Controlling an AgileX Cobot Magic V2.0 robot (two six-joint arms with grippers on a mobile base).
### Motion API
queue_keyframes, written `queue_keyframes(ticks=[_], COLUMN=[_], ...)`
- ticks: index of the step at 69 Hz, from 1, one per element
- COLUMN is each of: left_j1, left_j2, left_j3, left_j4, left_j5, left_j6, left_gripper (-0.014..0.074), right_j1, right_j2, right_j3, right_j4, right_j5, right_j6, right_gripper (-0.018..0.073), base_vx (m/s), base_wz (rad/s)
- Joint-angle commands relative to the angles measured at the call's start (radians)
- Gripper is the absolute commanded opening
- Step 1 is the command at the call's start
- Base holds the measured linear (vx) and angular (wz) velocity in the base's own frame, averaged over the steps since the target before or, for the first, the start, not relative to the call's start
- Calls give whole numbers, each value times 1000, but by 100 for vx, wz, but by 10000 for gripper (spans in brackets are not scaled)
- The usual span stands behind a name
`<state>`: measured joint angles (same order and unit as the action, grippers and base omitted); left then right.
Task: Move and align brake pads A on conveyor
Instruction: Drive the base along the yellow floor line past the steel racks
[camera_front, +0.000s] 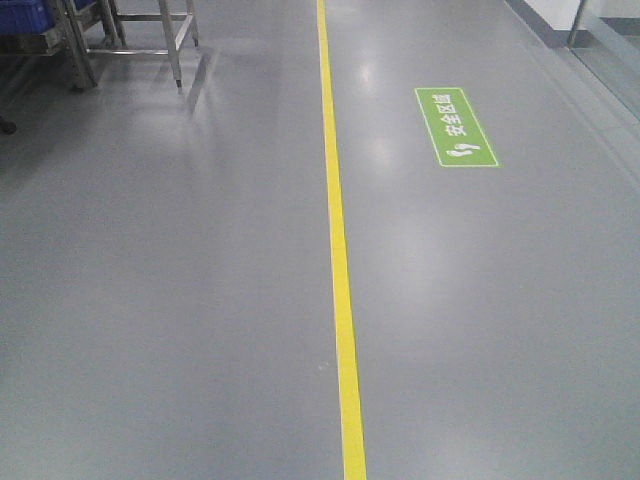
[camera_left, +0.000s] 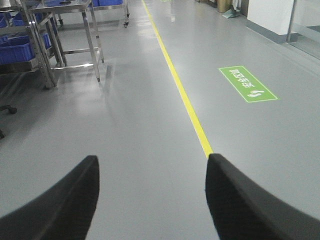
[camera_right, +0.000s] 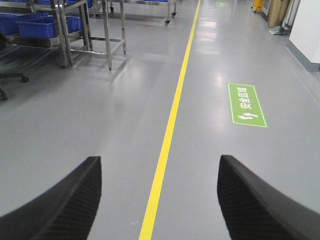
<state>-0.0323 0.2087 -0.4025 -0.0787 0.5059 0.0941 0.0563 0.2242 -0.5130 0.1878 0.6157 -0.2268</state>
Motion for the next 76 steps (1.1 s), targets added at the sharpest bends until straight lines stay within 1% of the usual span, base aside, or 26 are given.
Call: queue_keyframes(ticks=[1, 43, 76], left_j1=[-3, -3, -3], left_j2=[16, 16, 16], left_j3=[-24, -24, -24], left_j4=[-11, -11, -11], left_j5=[-70, -70, -68], left_j6=[0, 0, 0], left_gripper=[433, 433, 433], right_j1=[-3, -3, -3], right_j2=[12, 12, 12], right_j3=[-26, -26, -26], right_j4=[3, 3, 3], right_j5=[-73, -74, -75], right_j6=[-6, -6, -6], right_gripper=[484, 484, 484], base_vx=[43, 56, 68], base_wz=[12, 7, -14])
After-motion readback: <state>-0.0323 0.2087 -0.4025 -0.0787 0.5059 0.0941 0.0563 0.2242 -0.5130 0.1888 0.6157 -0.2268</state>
